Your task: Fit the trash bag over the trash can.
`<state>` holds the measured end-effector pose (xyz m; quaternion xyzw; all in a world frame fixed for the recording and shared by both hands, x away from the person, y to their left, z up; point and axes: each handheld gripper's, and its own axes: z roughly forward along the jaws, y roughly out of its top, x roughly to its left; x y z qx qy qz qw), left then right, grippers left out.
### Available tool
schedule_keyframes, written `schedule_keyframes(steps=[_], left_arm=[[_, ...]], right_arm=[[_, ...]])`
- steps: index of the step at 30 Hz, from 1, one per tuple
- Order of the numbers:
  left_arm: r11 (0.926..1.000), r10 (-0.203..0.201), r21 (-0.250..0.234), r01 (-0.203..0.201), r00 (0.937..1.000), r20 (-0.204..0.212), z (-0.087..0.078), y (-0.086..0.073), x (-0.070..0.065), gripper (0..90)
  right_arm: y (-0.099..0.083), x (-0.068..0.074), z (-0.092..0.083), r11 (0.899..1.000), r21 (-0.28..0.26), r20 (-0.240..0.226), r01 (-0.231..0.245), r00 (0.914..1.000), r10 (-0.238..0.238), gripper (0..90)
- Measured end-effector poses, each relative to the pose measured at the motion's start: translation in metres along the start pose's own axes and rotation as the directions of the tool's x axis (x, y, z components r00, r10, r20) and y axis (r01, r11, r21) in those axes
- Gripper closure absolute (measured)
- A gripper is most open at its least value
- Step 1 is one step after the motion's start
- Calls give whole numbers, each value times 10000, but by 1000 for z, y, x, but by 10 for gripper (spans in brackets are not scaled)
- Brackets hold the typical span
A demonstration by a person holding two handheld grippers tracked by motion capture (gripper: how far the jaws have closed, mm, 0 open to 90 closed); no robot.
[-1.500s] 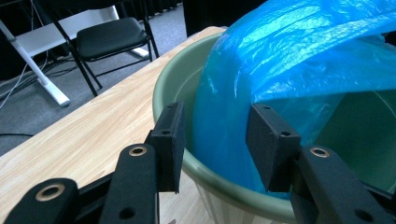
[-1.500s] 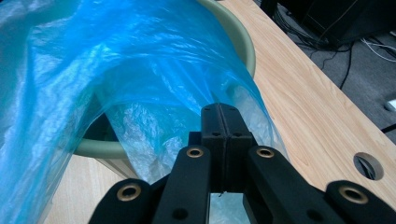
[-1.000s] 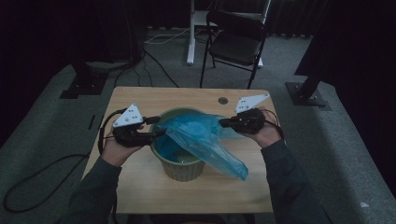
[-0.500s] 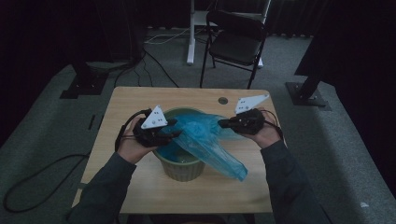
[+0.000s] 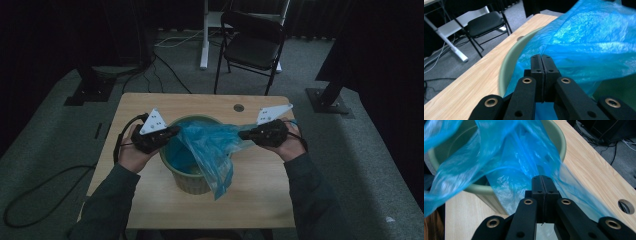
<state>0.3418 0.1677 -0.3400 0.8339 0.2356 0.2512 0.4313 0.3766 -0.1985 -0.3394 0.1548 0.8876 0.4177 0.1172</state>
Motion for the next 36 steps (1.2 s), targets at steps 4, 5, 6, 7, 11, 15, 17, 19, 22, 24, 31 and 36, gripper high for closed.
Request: schedule_keyframes(steps=[4,5,6,7,11,15,17,19,22,24,31,36], left_arm=[[9995,-326,-28,326,9994,-78,-3,-6,7,890],[9994,-332,-22,332,9994,-78,-3,-7,7,890],[9995,-318,-15,318,9995,-76,-3,-7,7,890],[9995,-312,-14,312,9995,-68,-3,-7,6,890],[9996,-269,-52,269,9996,-40,-3,-6,5,889],[9997,-244,-51,244,9997,-5,-2,-6,4,883],[9997,-236,-69,236,9997,15,-2,-6,4,882],[9997,-248,-88,249,9997,45,-2,-6,3,879],[9996,-254,-103,255,9996,74,-1,-6,3,871],[9996,-256,-103,257,9996,91,-2,-6,3,865],[9984,-555,-140,557,9983,154,-9,-13,9,745],[9981,-614,-47,615,9979,217,-17,-19,11,677]], right_arm=[[-3,-1,-4,10000,1,37,-62,10000,62,898],[-2,-1,-4,10000,-58,28,-69,10000,69,891],[-2,0,-5,9999,-123,5,-59,10000,60,869],[0,1,-4,9999,-172,-10,-8,10000,8,839],[6,7,-1,9995,-238,-235,215,9995,-220,735],[11,8,4,9992,-256,-176,295,9994,-300,680],[12,6,7,9991,-400,-166,170,9997,-177,665],[13,4,10,9989,-460,-164,34,9999,-42,658],[14,4,18,9994,-341,-338,33,9994,-45,689],[15,6,22,9997,-182,-372,134,9992,-140,782],[16,7,18,9995,-45,-241,321,9992,-322,890],[14,6,13,9997,-72,-96,253,9996,-254,896]])
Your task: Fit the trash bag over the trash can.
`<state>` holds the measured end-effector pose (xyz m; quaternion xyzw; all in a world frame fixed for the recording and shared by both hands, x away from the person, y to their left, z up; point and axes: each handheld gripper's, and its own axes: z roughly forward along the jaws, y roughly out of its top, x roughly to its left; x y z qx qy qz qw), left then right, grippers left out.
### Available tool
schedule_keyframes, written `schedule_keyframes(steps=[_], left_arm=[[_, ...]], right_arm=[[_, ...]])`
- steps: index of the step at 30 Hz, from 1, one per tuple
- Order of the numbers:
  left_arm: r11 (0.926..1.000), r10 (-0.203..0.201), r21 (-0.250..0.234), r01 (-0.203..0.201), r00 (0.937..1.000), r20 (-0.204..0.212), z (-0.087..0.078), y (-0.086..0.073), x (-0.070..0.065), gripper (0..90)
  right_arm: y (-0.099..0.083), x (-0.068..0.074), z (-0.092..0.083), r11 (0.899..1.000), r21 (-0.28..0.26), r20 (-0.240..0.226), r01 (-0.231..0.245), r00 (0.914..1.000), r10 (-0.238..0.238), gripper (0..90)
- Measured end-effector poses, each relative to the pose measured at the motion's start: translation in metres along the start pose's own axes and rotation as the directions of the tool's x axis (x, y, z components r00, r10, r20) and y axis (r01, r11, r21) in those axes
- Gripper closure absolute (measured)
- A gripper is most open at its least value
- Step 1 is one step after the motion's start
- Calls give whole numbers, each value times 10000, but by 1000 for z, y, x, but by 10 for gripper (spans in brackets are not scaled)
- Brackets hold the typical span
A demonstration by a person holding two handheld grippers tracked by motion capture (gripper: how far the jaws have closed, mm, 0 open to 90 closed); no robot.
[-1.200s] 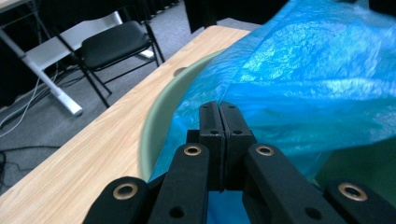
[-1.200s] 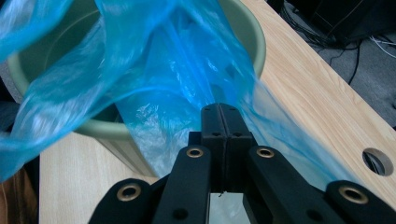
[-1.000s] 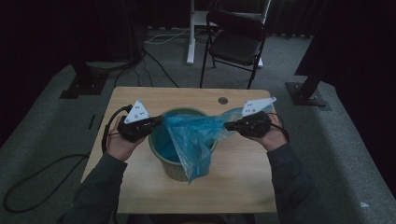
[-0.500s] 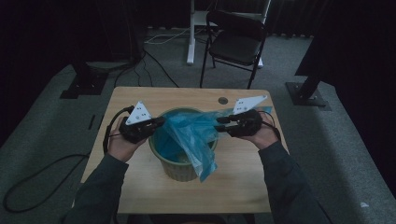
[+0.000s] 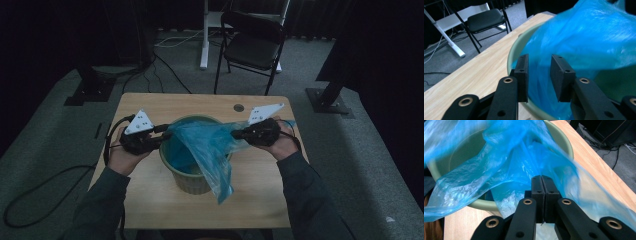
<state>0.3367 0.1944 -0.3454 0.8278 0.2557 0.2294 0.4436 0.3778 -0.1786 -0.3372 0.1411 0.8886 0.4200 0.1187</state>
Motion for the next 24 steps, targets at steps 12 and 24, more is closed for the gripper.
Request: schedule_keyframes(steps=[12,24], left_arm=[[9989,42,-465,-27,9995,318,-9,15,-1,593],[9990,357,-325,-314,9893,1412,19,50,-17,501]], right_arm=[[2,1,2,9998,118,-38,128,9999,-127,898],[3,3,2,9997,121,-80,208,9998,-207,898]])
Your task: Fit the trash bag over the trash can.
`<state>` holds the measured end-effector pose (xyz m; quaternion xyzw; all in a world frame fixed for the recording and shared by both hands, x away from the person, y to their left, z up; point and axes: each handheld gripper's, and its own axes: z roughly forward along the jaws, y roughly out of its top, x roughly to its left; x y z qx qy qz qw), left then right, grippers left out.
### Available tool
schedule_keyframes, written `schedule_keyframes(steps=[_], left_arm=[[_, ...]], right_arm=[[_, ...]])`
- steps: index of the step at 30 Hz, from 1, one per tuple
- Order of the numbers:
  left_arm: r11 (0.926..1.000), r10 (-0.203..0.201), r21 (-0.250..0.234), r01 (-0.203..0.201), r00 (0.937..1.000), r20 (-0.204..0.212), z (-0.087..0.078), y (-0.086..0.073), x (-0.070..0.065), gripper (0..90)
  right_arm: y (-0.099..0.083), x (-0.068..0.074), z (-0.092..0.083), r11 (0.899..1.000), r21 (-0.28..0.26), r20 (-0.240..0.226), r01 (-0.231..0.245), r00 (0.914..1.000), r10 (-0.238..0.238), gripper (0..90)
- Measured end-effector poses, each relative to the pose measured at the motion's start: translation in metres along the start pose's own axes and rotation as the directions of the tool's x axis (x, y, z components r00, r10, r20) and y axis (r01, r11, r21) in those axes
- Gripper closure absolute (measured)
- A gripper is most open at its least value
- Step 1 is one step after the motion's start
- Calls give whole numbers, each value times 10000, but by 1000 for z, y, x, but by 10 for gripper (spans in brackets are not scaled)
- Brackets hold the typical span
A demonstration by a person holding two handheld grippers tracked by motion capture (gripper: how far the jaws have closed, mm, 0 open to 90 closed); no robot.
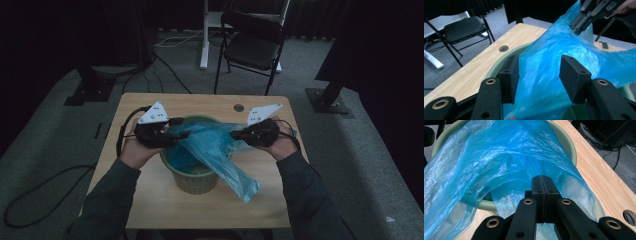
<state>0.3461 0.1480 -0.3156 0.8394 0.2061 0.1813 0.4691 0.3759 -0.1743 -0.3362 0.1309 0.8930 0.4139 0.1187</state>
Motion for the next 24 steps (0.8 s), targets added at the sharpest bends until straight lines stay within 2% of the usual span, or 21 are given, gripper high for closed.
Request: schedule_keyframes(steps=[4,14,24], left_arm=[[9991,187,368,-198,9994,301,16,11,-6,499],[9989,151,435,-188,9963,848,41,29,-15,491],[9978,330,542,-389,9937,1070,59,42,-27,429]], right_arm=[[1,1,1,10000,-5,-42,30,10000,-30,898],[2,2,0,10000,-67,-62,71,10000,-71,898],[6,4,0,9998,-68,-94,199,9998,-200,898]])
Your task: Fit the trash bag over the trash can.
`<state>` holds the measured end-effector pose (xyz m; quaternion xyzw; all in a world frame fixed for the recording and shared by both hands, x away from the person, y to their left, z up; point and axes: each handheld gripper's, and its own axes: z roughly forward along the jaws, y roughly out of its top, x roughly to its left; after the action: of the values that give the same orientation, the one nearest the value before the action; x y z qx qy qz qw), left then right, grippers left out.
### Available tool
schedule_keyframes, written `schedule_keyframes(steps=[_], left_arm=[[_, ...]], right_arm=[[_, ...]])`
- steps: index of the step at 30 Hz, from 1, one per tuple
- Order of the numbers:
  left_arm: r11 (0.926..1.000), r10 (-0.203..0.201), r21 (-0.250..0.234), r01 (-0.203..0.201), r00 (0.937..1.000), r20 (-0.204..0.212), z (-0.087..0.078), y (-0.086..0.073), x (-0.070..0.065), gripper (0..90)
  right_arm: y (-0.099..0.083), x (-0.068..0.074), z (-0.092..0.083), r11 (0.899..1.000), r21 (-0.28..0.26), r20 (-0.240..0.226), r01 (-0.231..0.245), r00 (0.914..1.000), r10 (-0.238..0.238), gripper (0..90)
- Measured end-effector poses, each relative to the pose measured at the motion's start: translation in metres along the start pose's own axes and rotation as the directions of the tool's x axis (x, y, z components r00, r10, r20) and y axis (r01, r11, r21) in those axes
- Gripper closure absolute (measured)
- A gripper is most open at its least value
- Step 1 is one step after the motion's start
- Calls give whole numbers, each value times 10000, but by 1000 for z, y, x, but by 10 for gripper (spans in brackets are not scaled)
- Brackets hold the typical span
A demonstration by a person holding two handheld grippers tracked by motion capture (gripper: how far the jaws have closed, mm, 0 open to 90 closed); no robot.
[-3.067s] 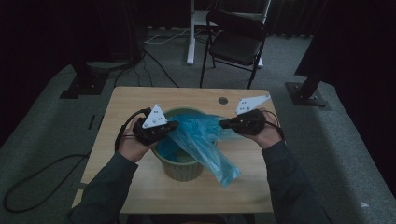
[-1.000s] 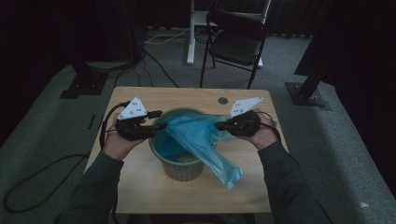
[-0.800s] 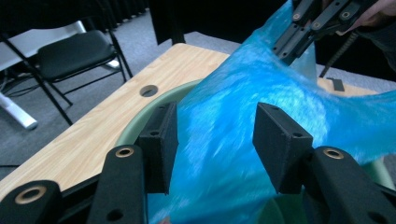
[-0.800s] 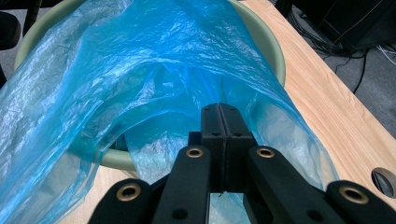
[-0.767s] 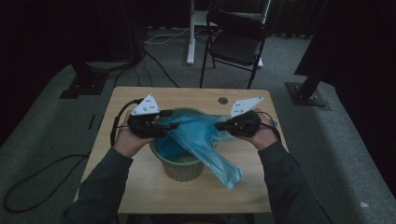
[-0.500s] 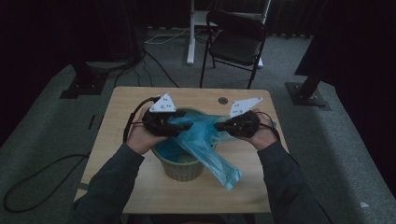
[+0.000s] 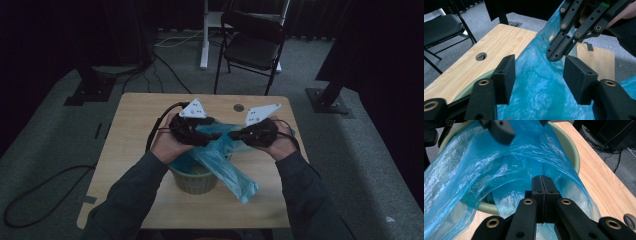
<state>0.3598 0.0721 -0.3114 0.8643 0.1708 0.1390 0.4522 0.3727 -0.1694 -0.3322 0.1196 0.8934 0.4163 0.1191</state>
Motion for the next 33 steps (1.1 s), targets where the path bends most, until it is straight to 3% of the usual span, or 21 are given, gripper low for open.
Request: schedule_keyframes(steps=[4,7,11,15,25,33], left_arm=[[9989,233,405,-226,9996,-179,8,1,-4,417],[9961,330,829,-285,9980,-535,13,0,-5,557],[9952,502,873,-443,9965,-664,12,-1,-5,748],[9945,591,915,-514,9947,-838,8,-2,-5,833],[9975,56,706,29,9927,-1201,-7,-13,9,893],[9962,-661,444,748,9827,-1732,-24,-27,27,894]], right_arm=[[0,0,-1,10000,-19,-15,4,10000,-4,898],[0,1,-2,10000,6,-16,15,10000,-15,897],[-1,1,-2,10000,41,-14,37,10000,-37,898],[-1,2,-2,9999,77,-10,68,10000,-67,898],[-5,3,-1,9998,193,-40,64,10000,-63,898],[-9,3,-4,9995,296,-55,53,10000,-51,898]])
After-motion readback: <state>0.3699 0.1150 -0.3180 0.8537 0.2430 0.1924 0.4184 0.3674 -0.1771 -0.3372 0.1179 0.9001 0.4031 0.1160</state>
